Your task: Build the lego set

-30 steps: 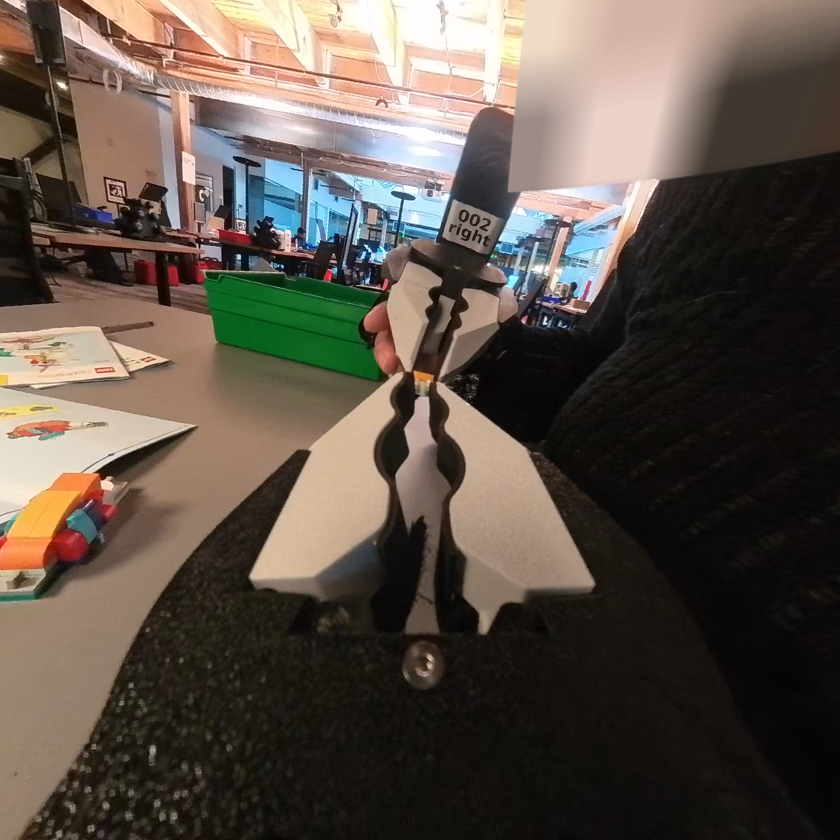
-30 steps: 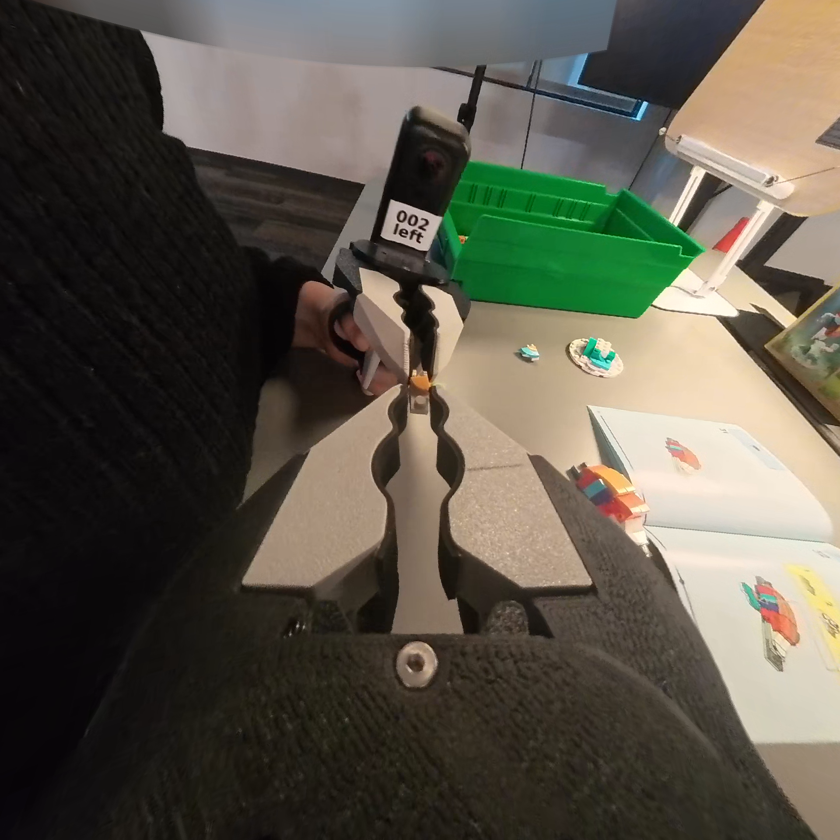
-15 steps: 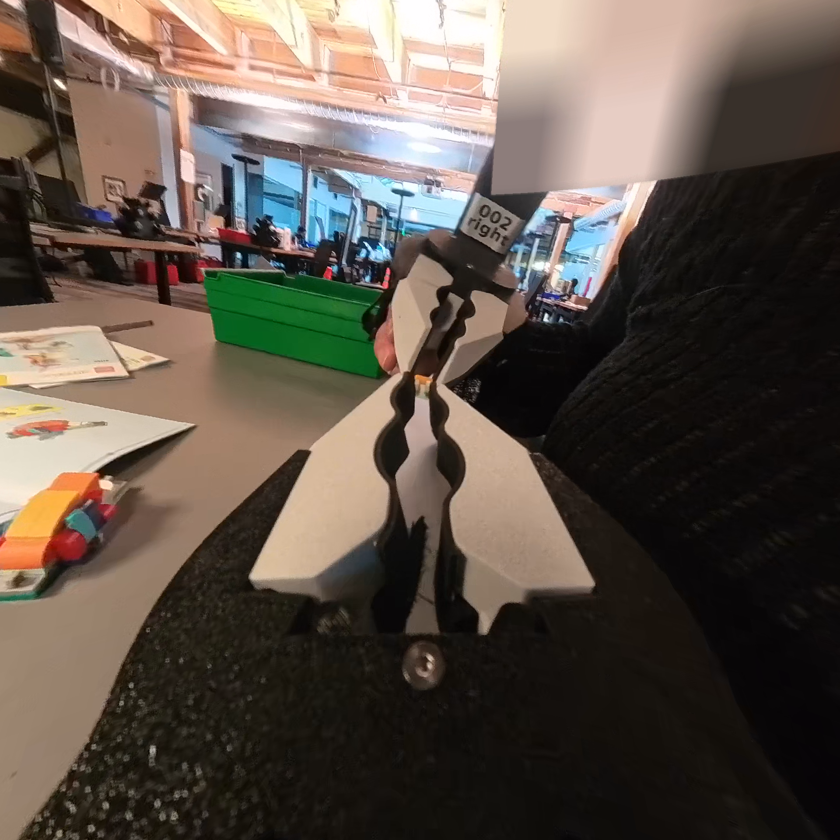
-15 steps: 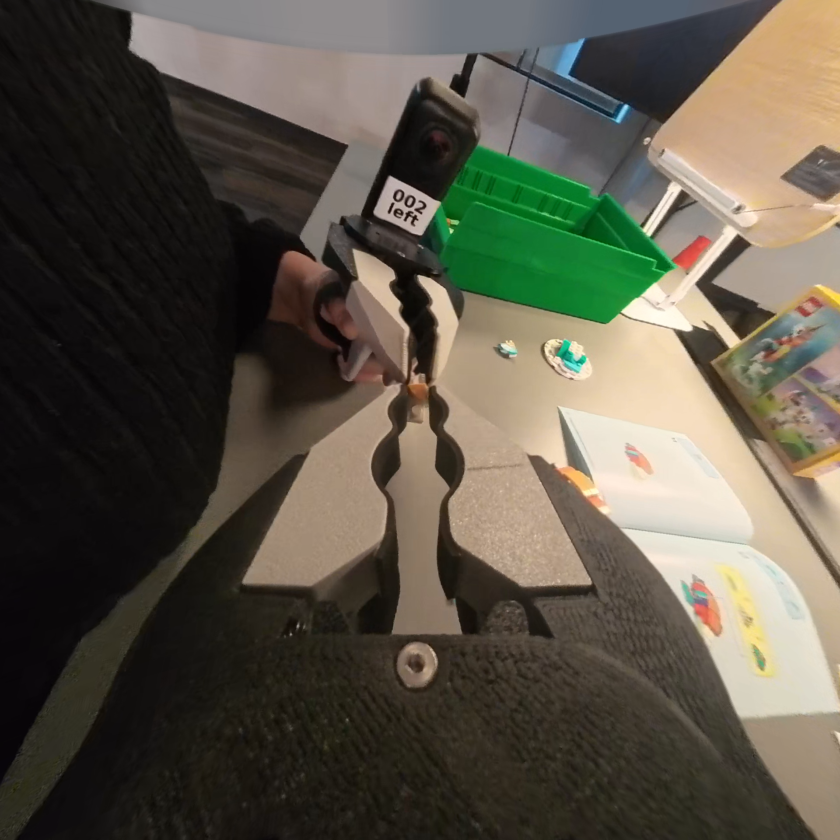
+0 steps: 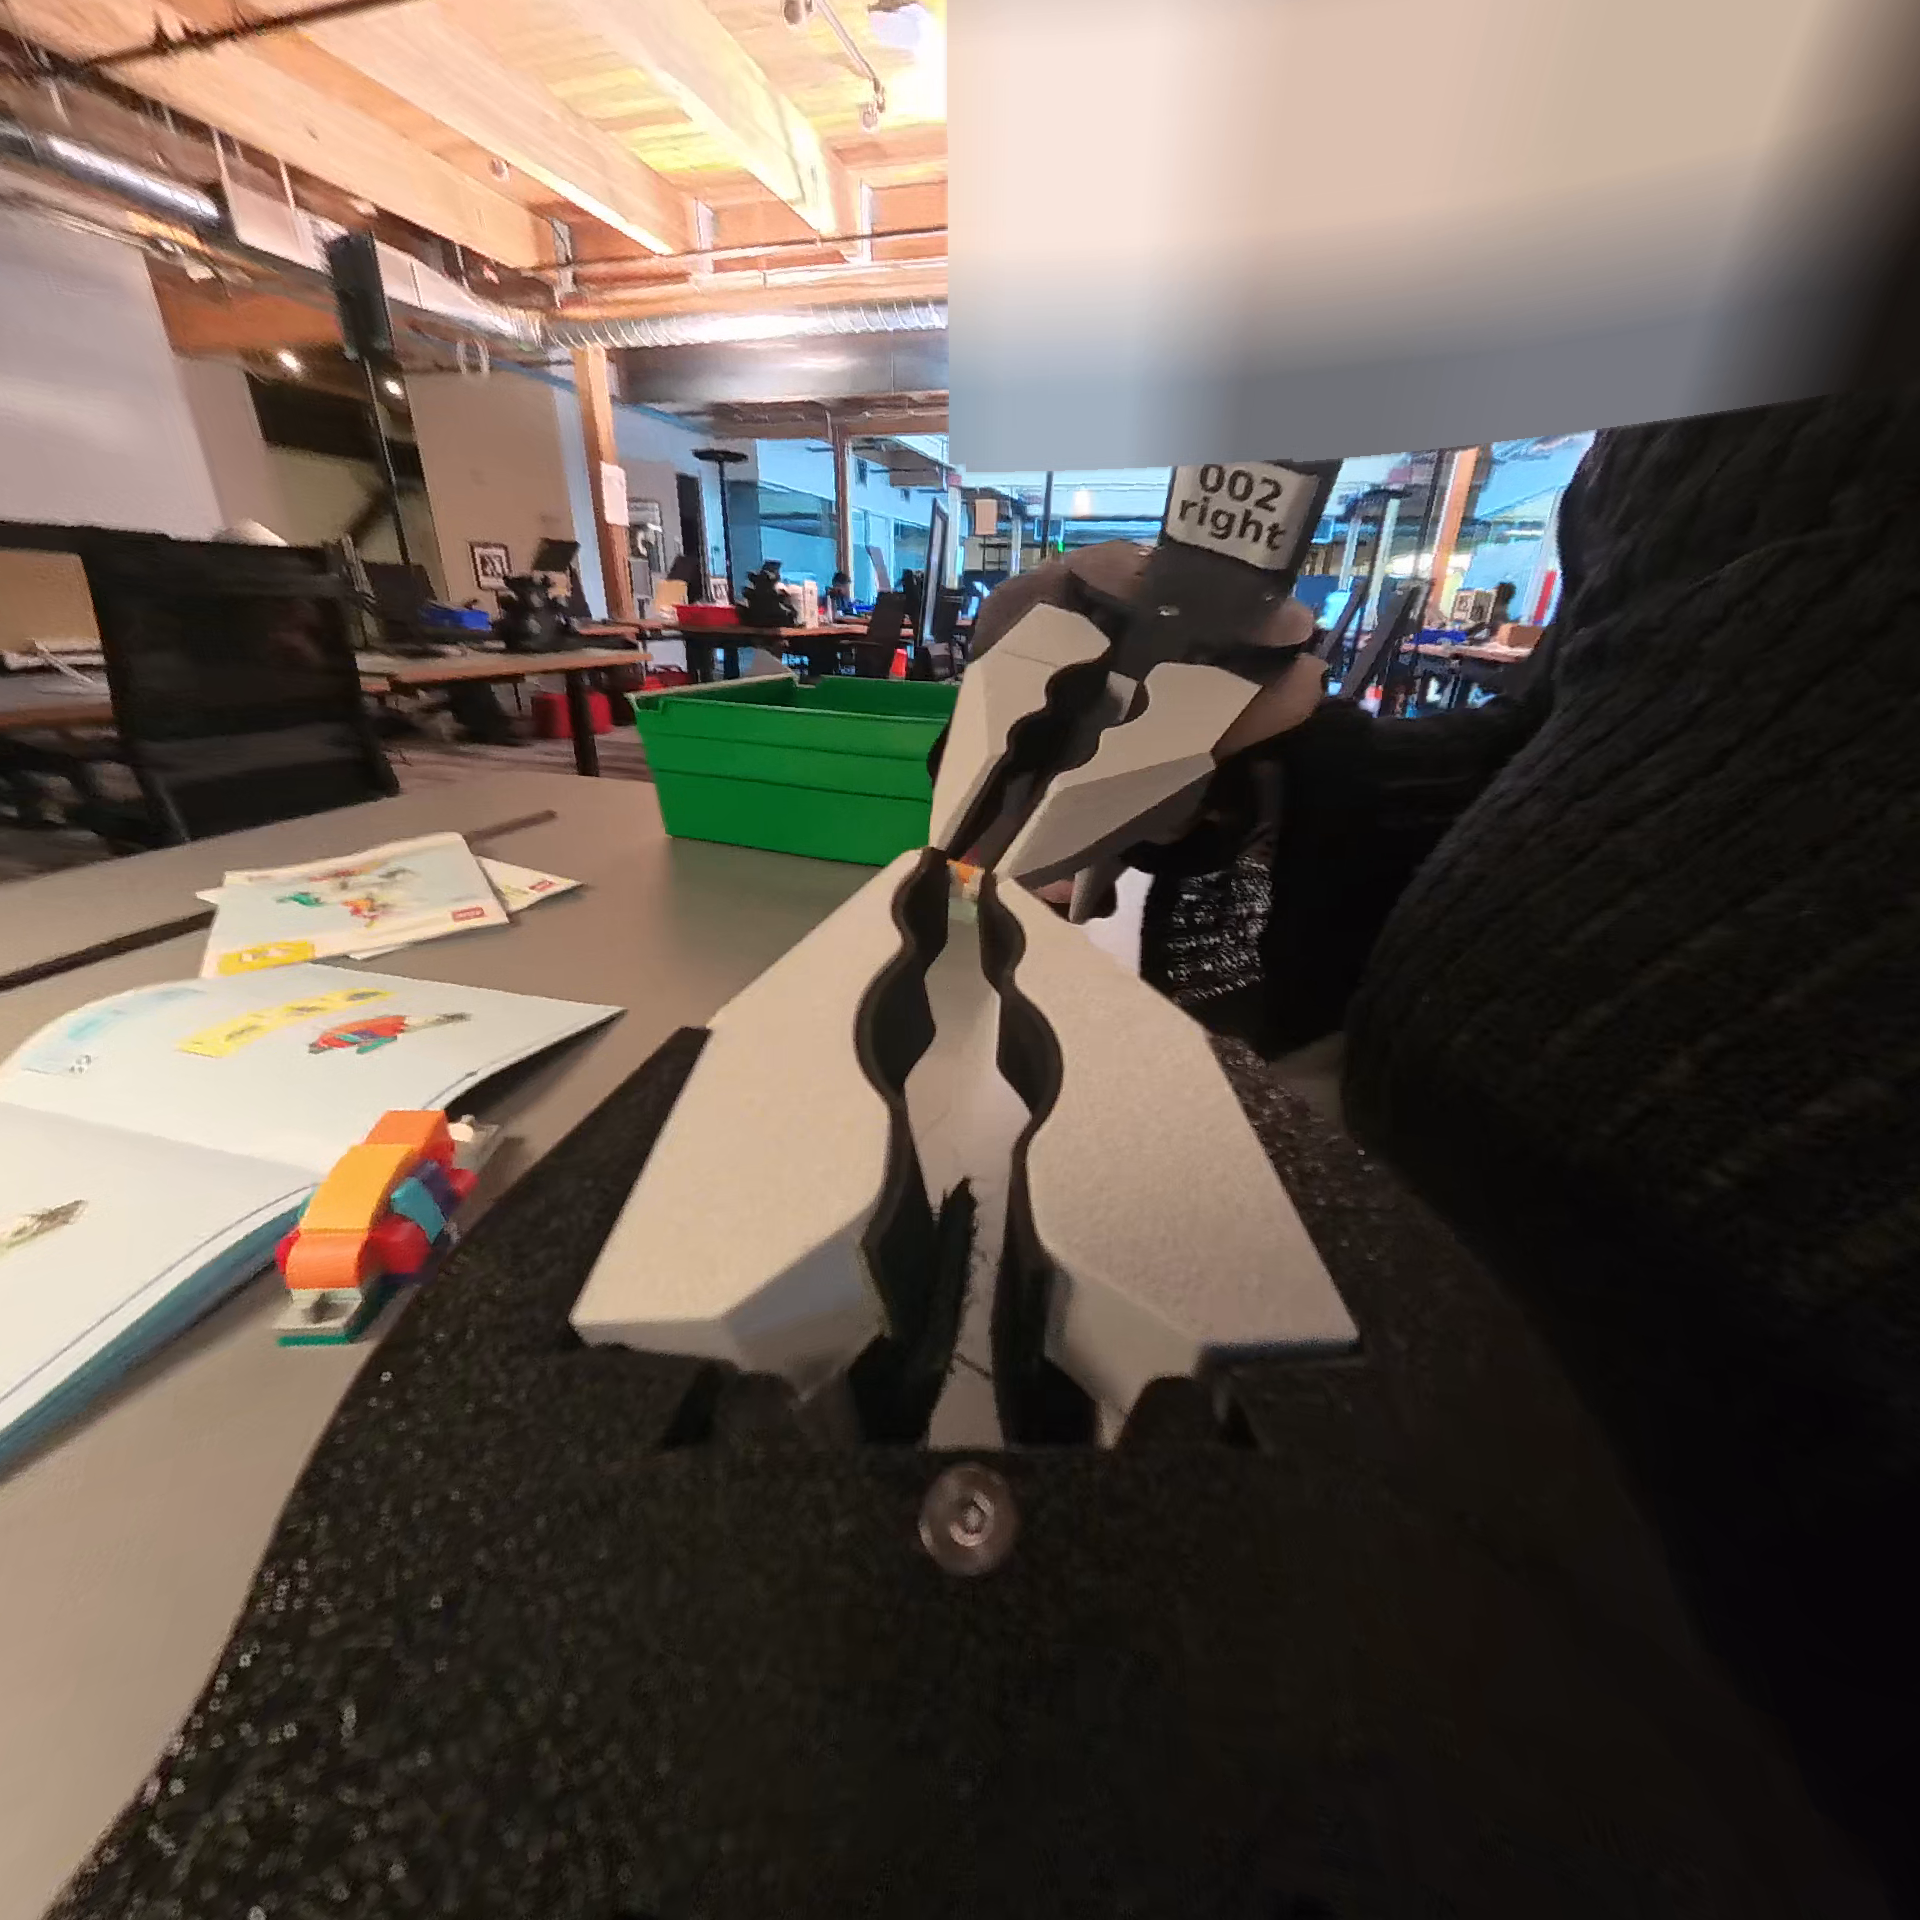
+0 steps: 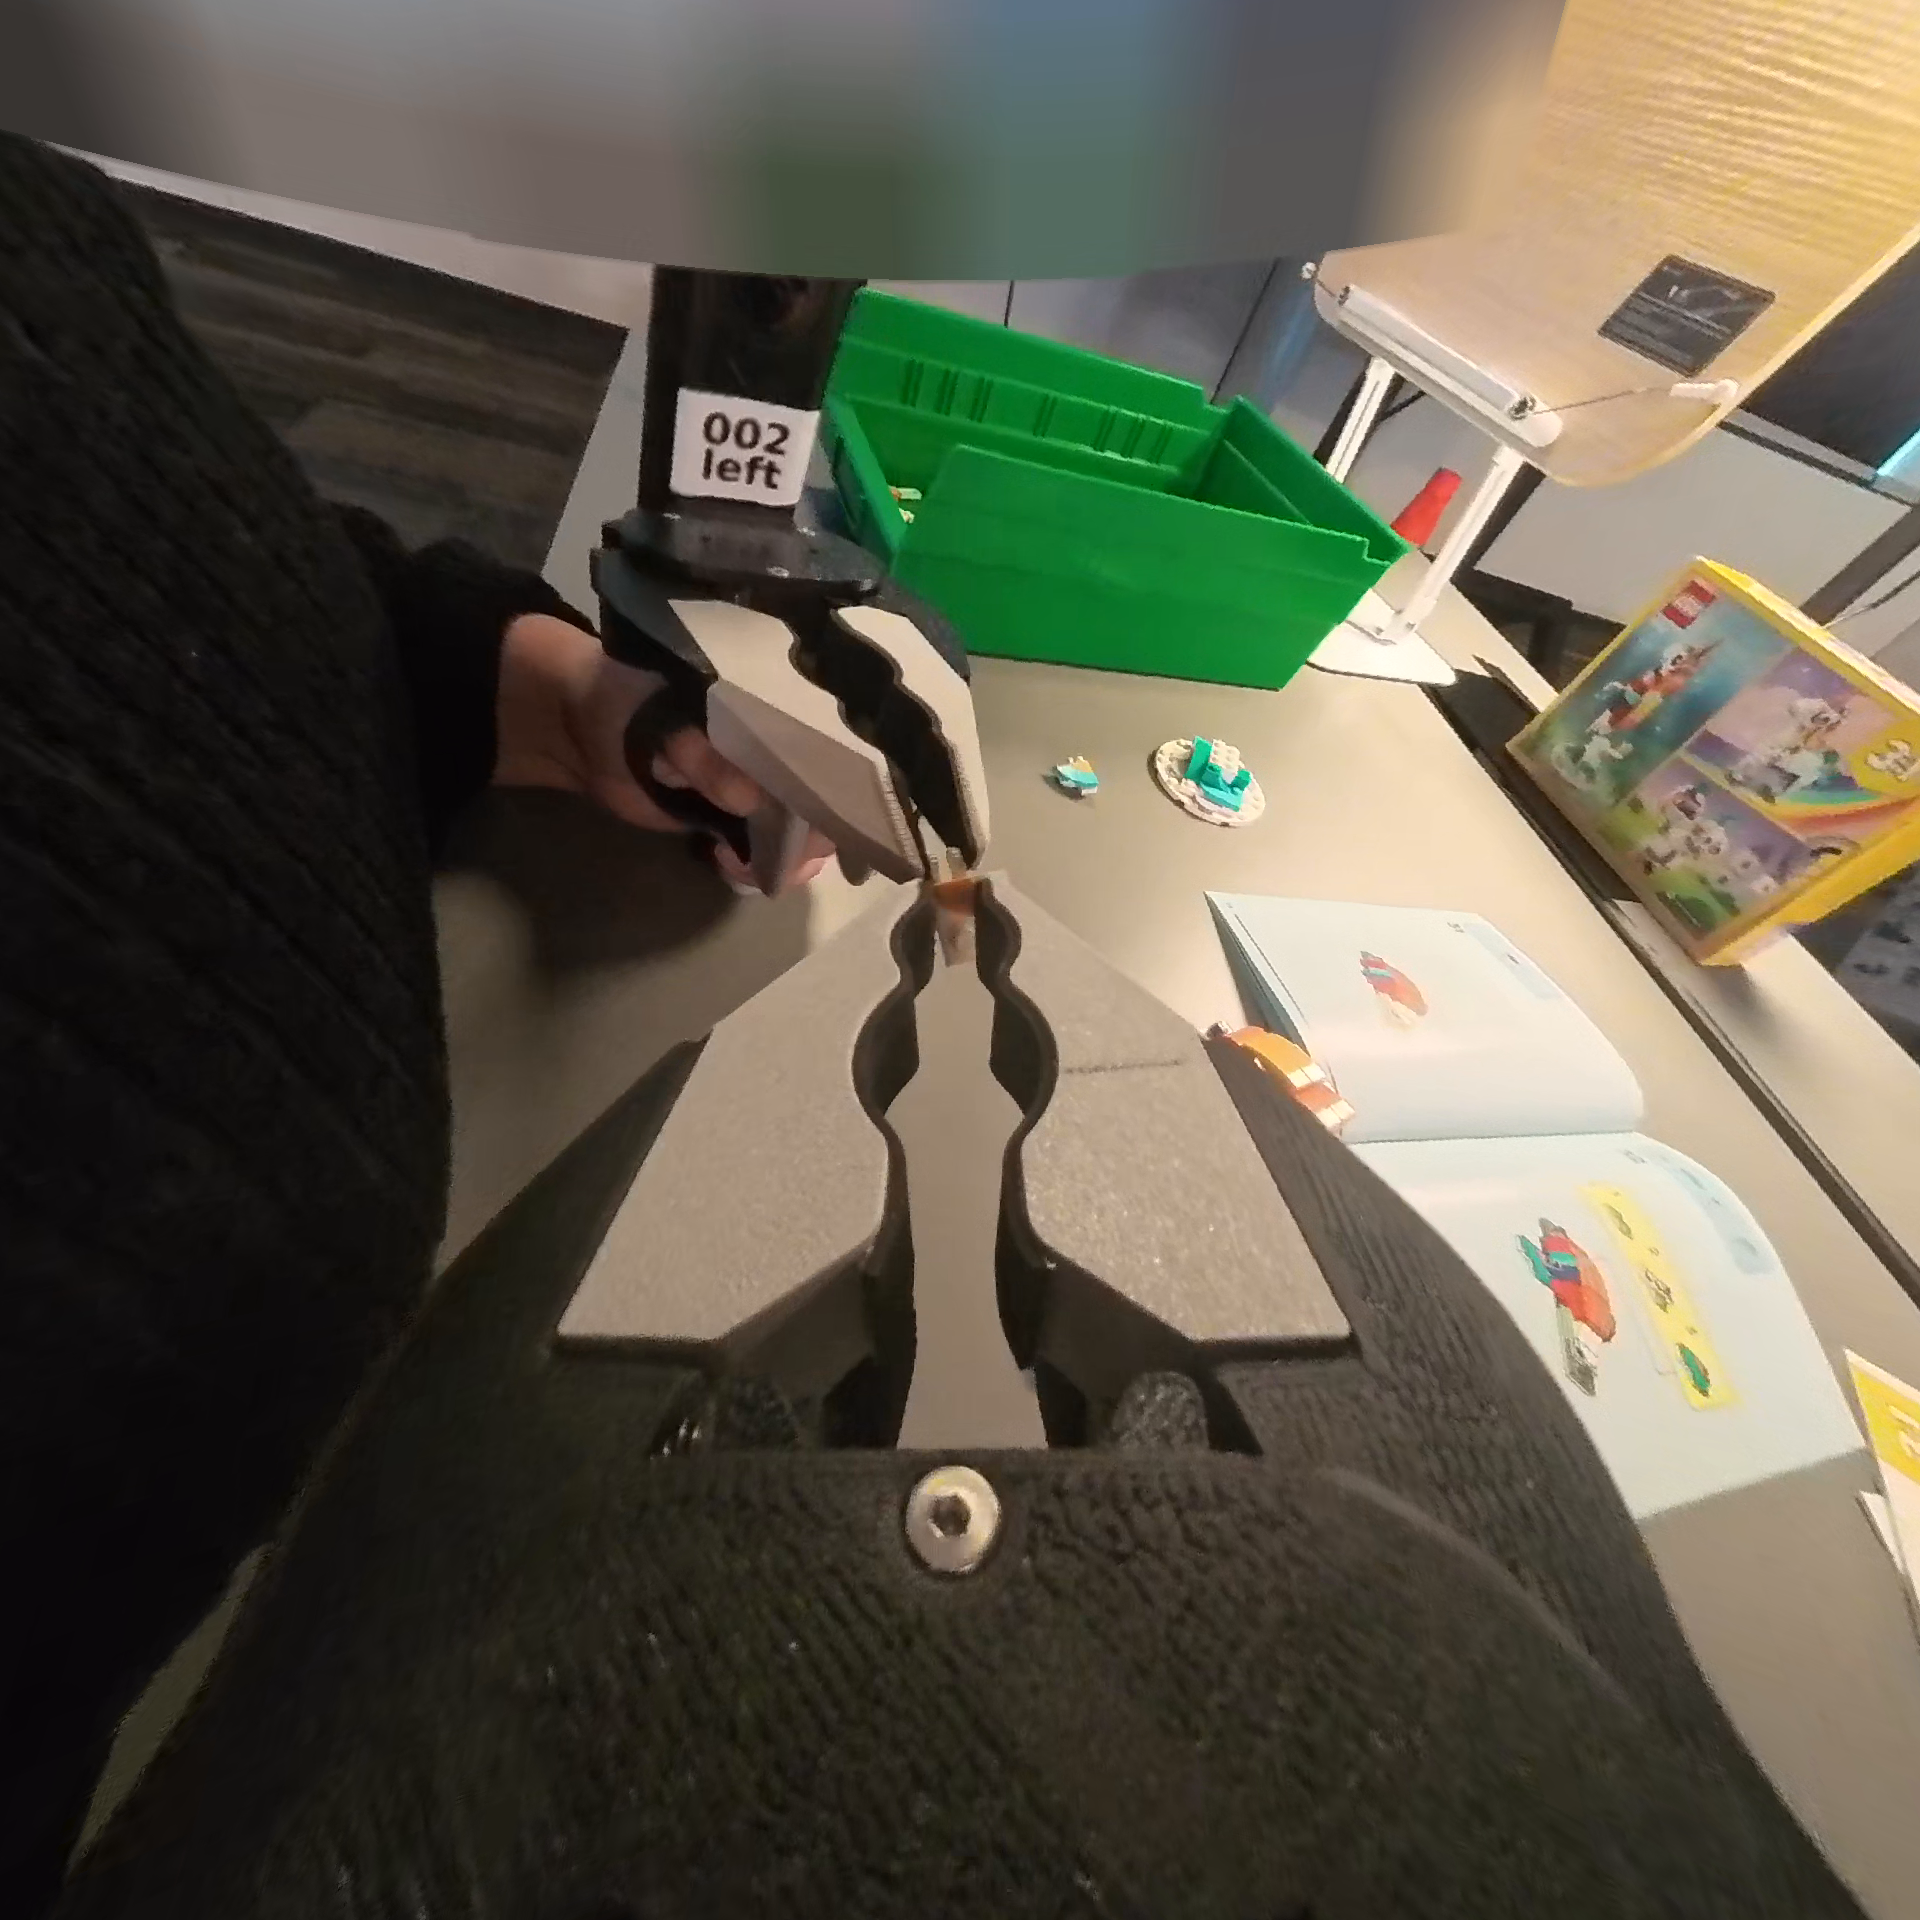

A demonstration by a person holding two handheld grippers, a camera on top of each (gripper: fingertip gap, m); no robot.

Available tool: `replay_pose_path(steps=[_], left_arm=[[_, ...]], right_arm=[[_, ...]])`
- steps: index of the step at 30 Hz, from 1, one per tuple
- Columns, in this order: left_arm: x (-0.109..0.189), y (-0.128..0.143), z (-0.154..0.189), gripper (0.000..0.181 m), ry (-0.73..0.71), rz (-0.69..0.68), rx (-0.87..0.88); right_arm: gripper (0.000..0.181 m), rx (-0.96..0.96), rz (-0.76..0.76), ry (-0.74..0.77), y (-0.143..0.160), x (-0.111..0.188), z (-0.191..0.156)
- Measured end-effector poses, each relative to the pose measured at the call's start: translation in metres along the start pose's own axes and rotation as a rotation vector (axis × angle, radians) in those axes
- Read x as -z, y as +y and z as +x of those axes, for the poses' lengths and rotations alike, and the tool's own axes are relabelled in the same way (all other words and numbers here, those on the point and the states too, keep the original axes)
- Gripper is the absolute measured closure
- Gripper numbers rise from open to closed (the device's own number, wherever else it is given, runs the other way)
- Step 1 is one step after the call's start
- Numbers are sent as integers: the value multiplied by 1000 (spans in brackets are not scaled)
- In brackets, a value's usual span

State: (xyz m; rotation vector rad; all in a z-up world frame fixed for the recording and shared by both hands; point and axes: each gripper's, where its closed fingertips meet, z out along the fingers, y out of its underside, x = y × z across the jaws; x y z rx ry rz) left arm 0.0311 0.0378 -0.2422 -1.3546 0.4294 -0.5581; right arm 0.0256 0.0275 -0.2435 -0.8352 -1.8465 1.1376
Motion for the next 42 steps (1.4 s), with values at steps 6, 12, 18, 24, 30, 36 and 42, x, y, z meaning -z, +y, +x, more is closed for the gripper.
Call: replay_pose_path(steps=[6,12,18,24,30,36,42], left_arm=[[0,1,-4,177,-32,-1,-27],[0,-2,-5,177,-73,3,-74],[5,-5,-12,177,-119,30,-47],[6,-4,-17,177,-148,30,-52],[7,-4,-21,177,-166,27,-61],[9,-10,-30,177,-236,63,-89],[4,-19,-26,177,-317,117,-153]], right_arm=[[175,-36,-7,27,0,-2,3],[175,-94,34,47,-1,-4,7],[150,-322,-86,45,58,10,35],[156,-416,-292,-12,120,8,28],[170,-398,-413,6,139,5,27],[175,-364,-448,74,132,5,37],[175,-373,17,75,-1,4,53]])
